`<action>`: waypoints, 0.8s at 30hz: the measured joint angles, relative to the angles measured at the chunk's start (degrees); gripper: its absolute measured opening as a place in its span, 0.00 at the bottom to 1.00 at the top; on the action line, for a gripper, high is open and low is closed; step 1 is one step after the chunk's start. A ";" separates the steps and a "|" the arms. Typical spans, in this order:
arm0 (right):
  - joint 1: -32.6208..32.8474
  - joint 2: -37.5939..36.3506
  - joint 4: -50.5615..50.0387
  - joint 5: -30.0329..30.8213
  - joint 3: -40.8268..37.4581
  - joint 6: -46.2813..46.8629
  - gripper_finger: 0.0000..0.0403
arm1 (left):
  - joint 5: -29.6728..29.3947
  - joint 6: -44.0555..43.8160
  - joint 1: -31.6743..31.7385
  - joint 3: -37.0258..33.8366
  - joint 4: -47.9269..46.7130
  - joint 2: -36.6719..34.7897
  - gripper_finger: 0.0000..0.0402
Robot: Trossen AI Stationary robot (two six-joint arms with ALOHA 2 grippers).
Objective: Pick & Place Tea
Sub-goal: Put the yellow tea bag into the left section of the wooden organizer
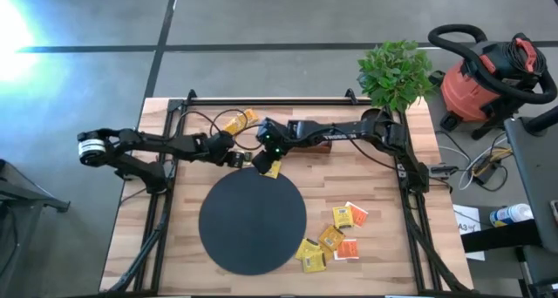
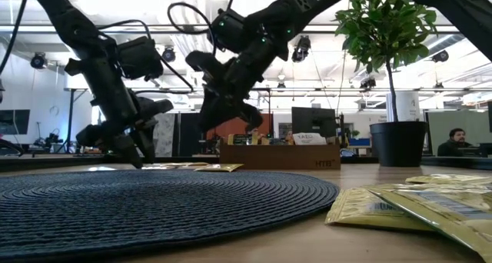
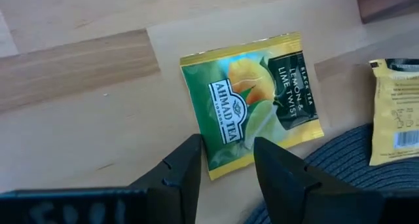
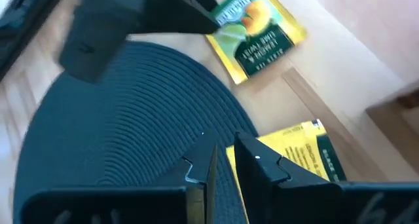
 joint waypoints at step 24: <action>-0.17 -0.02 7.06 0.28 -4.88 9.47 0.24 | -2.80 1.63 0.58 0.02 14.07 6.44 0.34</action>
